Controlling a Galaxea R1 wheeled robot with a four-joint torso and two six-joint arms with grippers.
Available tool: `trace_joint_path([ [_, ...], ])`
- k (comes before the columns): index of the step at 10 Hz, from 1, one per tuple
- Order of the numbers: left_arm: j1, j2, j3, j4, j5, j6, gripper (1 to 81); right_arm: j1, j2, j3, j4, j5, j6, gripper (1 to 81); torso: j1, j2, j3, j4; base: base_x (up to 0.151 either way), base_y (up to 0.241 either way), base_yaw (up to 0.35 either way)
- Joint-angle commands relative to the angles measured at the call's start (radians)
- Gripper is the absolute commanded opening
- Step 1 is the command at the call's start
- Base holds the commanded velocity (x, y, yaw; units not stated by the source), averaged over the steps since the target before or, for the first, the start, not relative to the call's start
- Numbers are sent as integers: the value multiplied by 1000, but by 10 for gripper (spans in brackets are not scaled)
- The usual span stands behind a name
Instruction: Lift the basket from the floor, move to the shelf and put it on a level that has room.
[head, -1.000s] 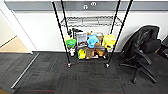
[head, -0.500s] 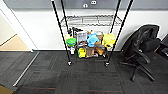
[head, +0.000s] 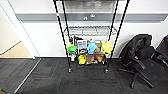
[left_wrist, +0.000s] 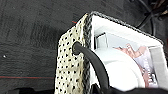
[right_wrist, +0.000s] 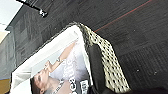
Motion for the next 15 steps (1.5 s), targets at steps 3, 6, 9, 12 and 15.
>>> trace_joint_path([
  [3,-117,6,23,-16,52,0,10,116,-21,24,-16,-35,10,10,-168,259,255,0,0,0,0],
  [6,-114,9,28,-17,52,0,10,107,-13,16,-16,-35,10,10,-168,257,256,0,0,0,0],
  [9,-96,2,26,-16,52,1,10,83,-21,16,-17,-35,7,10,-228,346,235,0,0,0,0],
  [12,-70,6,25,-14,52,1,10,64,-25,22,-16,-34,8,10,-287,437,248,0,0,0,0],
  [15,-68,6,28,-14,52,1,10,52,-22,24,-16,-34,4,10,-353,538,248,0,0,0,0],
])
